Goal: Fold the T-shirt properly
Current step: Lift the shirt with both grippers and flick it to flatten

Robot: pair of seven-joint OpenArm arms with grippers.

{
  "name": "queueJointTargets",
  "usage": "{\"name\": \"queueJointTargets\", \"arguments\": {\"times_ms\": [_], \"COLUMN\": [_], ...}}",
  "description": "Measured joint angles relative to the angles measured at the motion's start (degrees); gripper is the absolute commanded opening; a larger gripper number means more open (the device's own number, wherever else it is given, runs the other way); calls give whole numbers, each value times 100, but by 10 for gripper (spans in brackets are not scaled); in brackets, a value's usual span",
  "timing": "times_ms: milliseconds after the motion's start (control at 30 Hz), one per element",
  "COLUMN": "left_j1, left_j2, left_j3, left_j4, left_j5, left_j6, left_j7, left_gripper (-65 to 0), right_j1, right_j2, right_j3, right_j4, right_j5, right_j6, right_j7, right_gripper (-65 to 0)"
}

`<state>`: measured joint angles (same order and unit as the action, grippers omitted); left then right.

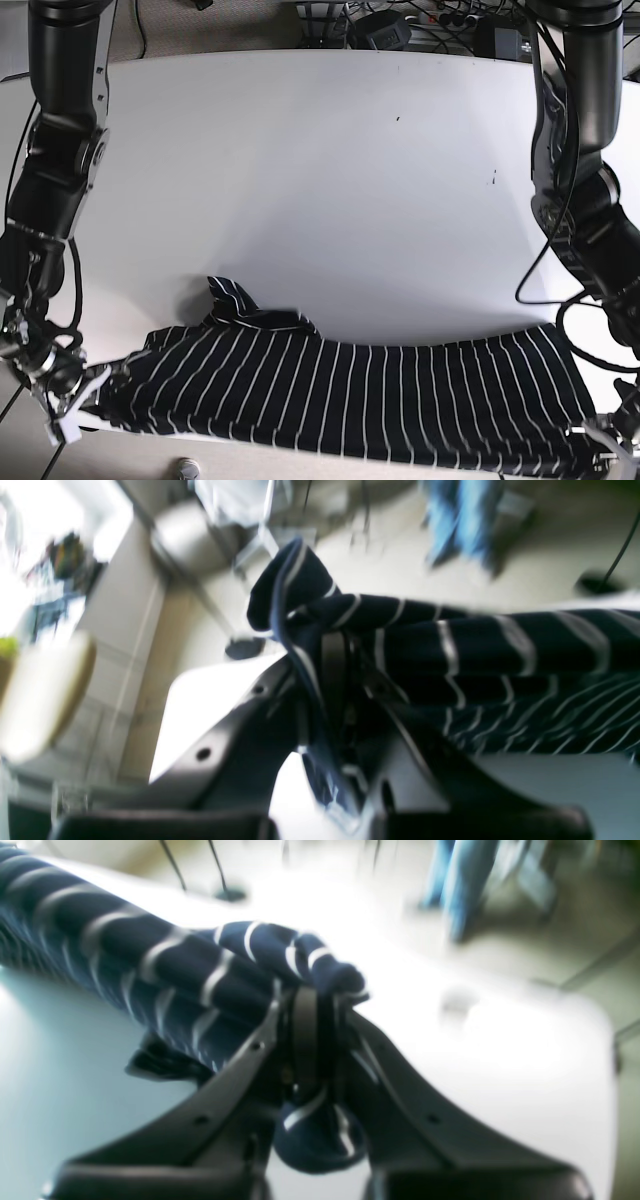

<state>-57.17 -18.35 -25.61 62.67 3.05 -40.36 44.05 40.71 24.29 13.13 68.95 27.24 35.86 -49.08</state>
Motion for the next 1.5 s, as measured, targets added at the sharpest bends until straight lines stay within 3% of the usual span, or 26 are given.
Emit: {"name": "queueJointTargets", "arguments": {"times_ms": [100,133,233,300,467,567,700,833,867,1000,1100,1233,1333,1433,1500], "left_j1": [1163,1508,2922,3790,5359,5716,5029,3390,2940,1469,190,-1379,-1681,-1423,-1370], "left_j2": [105,103,160,243,728,861,796,496,446,393,278,11,-208,-328,-378], "left_j3": [-205,-297,-629,-892,-1165,-1141,-925,-337,-92,688,933,1648,1912,2026,2028], "left_j4": [876,1134,2100,2780,3836,3840,3091,1895,1482,103,-1147,-2538,-2887,-2988,-3003], "left_j5": [-118,-295,-988,-1471,-1602,-1582,-1493,-1547,-1486,-1062,-883,-861,-1051,-841,-820], "left_j6": [-24,-22,-22,-24,0,-2,4,7,35,87,109,138,131,90,13], "left_j7": [15,22,691,831,874,905,914,776,522,-293,-793,-1545,-2035,-1722,-1683], "left_gripper": [-650,-650,-650,-650,-650,-650,-650,-650,-650,-650,-650,-650,-650,-650,-650], "right_j1": [-986,-1283,-2461,-3115,-4332,-4658,-3976,-2603,-2149,-721,442,1989,2981,3298,3217], "right_j2": [-142,-216,-319,-555,-887,-988,-896,-662,-603,-297,-22,142,313,407,452], "right_j3": [496,678,1110,1504,1917,1958,1696,1279,1062,282,-291,-907,-1204,-1198,-1202], "right_j4": [734,949,1670,2221,3027,3062,2271,1185,876,-37,-787,-1537,-1631,-1596,-1596], "right_j5": [24,31,105,90,26,-68,-118,-109,-118,-81,-98,-90,-48,24,22], "right_j6": [0,0,2,7,17,-20,-24,-85,-90,-396,-433,-428,-411,-411,-385], "right_j7": [-11,-48,-417,-590,-863,-949,-901,-861,-826,-334,-2,295,306,424,175], "right_gripper": [-629,-629,-629,-629,-629,-629,-629,-629,-629,-629,-629,-629,-629,-629,-629]}}
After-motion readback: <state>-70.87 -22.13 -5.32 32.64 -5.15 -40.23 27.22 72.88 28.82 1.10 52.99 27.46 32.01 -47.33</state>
